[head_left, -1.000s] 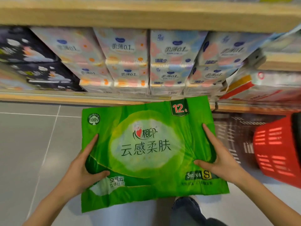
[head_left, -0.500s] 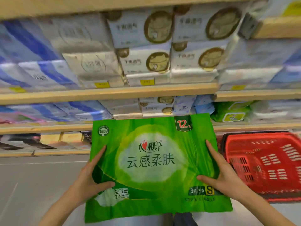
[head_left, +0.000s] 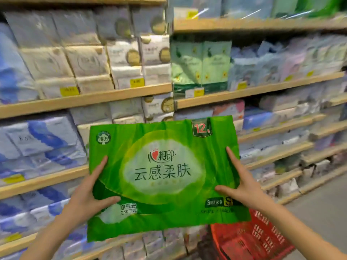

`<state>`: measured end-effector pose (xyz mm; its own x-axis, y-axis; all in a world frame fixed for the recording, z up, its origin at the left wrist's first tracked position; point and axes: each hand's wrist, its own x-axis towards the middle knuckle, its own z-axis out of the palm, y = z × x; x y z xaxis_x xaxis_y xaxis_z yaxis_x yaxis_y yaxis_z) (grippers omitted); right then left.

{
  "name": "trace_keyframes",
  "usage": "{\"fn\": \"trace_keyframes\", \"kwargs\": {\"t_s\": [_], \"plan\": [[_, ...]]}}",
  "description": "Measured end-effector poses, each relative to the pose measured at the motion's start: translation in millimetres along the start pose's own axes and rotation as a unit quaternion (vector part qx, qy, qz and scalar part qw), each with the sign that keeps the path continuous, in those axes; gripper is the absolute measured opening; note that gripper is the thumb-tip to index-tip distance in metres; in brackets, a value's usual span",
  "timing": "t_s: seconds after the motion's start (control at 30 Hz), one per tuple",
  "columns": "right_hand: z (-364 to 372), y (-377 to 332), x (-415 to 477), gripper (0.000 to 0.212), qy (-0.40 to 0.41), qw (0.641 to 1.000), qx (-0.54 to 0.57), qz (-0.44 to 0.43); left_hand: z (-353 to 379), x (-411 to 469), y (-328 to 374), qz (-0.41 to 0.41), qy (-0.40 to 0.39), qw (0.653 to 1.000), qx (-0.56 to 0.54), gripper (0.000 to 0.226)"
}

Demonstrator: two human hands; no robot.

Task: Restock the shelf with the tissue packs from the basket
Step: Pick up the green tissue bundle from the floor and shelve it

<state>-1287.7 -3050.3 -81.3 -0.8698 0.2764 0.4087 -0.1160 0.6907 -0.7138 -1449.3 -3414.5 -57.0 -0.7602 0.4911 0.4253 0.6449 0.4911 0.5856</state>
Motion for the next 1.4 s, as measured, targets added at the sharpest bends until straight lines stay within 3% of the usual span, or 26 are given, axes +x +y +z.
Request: {"fn": "trace_keyframes", "kwargs": {"t_s": [0.3,0.67,1.0,1.4], "plan": [[-175.8,-29.8,-13.9,0.106,0.172,0.983,-0.060,-0.035,22.6,105.4,153.0,0.188,0.047,0.981,-0.032,0.110],[-409.8,36.3,-71.2,0.105,0.311,0.934,-0.175,-0.028,175.6,204.5,376.3,0.312,0.035,0.943,-0.111,0.108],[-568.8,109.8,-76.2,0.108,0.357,0.913,-0.199,-0.012,296.1,295.3,518.4,0.385,0.039,0.911,-0.145,0.111],[-694.4,238.4,53.1,0.106,0.369,0.905,-0.205,-0.049,403.0,447.8,607.3,0.412,0.084,0.898,-0.128,0.116]]}}
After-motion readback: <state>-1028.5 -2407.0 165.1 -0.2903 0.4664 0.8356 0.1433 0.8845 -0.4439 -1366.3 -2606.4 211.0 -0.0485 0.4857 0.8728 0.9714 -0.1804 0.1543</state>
